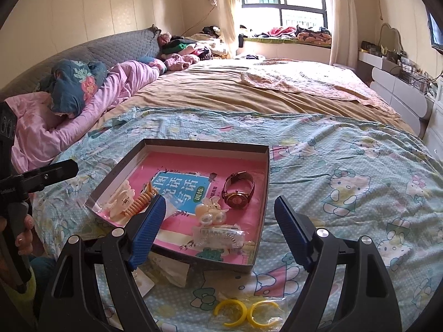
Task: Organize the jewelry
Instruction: 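Withdraw both open tools from the tray toward the earring card and bangles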
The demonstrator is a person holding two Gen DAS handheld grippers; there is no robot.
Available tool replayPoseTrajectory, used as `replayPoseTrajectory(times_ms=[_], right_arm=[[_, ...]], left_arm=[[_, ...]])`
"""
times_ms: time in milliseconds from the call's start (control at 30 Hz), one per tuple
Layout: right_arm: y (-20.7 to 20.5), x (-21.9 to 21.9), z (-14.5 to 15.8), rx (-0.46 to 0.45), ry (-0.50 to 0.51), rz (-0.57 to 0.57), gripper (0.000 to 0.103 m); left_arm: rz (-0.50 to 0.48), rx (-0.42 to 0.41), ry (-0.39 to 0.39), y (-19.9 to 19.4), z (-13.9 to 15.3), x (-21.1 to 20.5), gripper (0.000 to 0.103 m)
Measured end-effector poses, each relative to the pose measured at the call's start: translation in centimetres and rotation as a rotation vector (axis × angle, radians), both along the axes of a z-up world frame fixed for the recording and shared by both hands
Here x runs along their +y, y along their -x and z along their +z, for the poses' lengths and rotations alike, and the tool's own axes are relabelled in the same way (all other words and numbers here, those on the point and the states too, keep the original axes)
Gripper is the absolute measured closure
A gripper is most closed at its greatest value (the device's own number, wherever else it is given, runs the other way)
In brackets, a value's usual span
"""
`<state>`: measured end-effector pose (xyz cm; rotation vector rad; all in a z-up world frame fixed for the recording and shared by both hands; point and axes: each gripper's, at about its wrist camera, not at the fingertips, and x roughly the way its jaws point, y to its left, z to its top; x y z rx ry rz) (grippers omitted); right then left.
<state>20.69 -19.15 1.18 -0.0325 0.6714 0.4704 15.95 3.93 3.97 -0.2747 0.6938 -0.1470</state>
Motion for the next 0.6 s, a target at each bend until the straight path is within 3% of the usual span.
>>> replayPoseTrajectory(times_ms=[333, 400, 600], right_arm=[[1.7, -0.7, 1.2, -0.027, -0.007, 0.009, 0.023], [2.1, -0.9, 1.3, -0.033, -0.009, 0.003, 0.008], [3.1, -1.6, 1.6, -0.053, 0.000, 0.000, 0.007]], left_arm=[[0.000, -0.038, -0.019, 2.0, 1.4, -0.7, 0.009], [-0.003, -0.040, -0.027, 2.3, 1.4, -1.0, 0.010], [-0.013, -0.028, -0.050, 2.9, 1.0, -1.7, 0.010]])
